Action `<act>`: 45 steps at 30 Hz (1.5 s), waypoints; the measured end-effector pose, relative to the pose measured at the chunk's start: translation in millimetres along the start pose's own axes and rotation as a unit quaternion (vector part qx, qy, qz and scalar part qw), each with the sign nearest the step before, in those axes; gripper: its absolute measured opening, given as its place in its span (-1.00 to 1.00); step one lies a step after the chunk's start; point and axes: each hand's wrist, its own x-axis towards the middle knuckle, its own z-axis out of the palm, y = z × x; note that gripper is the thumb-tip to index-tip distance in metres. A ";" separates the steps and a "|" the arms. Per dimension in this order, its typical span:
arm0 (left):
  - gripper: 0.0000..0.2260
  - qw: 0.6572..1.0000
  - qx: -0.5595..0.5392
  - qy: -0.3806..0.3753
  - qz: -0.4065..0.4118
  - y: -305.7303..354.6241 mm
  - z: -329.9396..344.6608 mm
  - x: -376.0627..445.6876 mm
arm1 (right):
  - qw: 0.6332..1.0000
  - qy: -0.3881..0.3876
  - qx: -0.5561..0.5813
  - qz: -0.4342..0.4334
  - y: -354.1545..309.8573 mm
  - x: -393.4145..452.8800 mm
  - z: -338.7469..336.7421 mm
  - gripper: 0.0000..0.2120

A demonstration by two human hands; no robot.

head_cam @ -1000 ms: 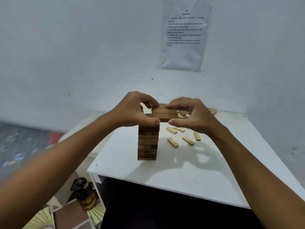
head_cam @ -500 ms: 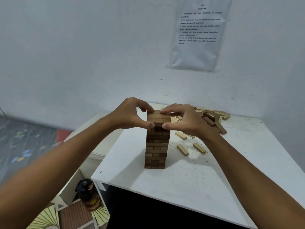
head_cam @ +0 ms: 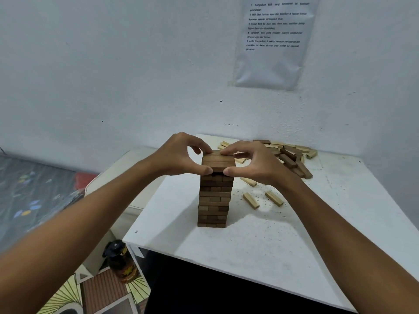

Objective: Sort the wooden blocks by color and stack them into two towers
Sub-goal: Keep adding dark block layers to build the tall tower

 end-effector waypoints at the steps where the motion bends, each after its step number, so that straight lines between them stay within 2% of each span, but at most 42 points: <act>1: -0.47 1.000 0.001 0.000 0.000 -0.1 0.3 -0.6 | 1.000 -0.001 0.003 0.000 0.2 -0.3 0.3 -0.58; 5: -0.45 1.000 0.002 0.000 0.005 -0.2 1.3 -2.2 | 1.000 -0.004 0.002 0.000 1.0 -1.6 0.5 -0.63; 10: -0.44 1.000 0.009 -0.002 0.011 -0.8 0.1 -2.3 | 1.000 -0.007 -0.002 0.003 1.1 -0.4 2.5 -0.56; 28: -0.45 1.000 -0.013 -0.009 0.000 -5.0 0.7 -4.0 | 1.000 -0.025 -0.011 0.013 2.0 -2.5 2.4 -0.54; 32: -0.46 1.000 -0.023 -0.013 -0.002 -5.3 0.2 -4.8 | 1.000 -0.023 -0.008 0.019 1.1 -3.4 1.9 -0.48; 37: -0.37 0.999 -0.037 -0.006 0.000 -5.0 1.5 -6.5 | 1.000 -0.019 -0.004 0.021 2.9 -4.2 1.7 -0.38; 45: -0.30 0.999 -0.043 -0.004 -0.001 -8.0 1.5 -6.9 | 1.000 -0.014 -0.006 0.025 4.1 -3.7 0.3 -0.38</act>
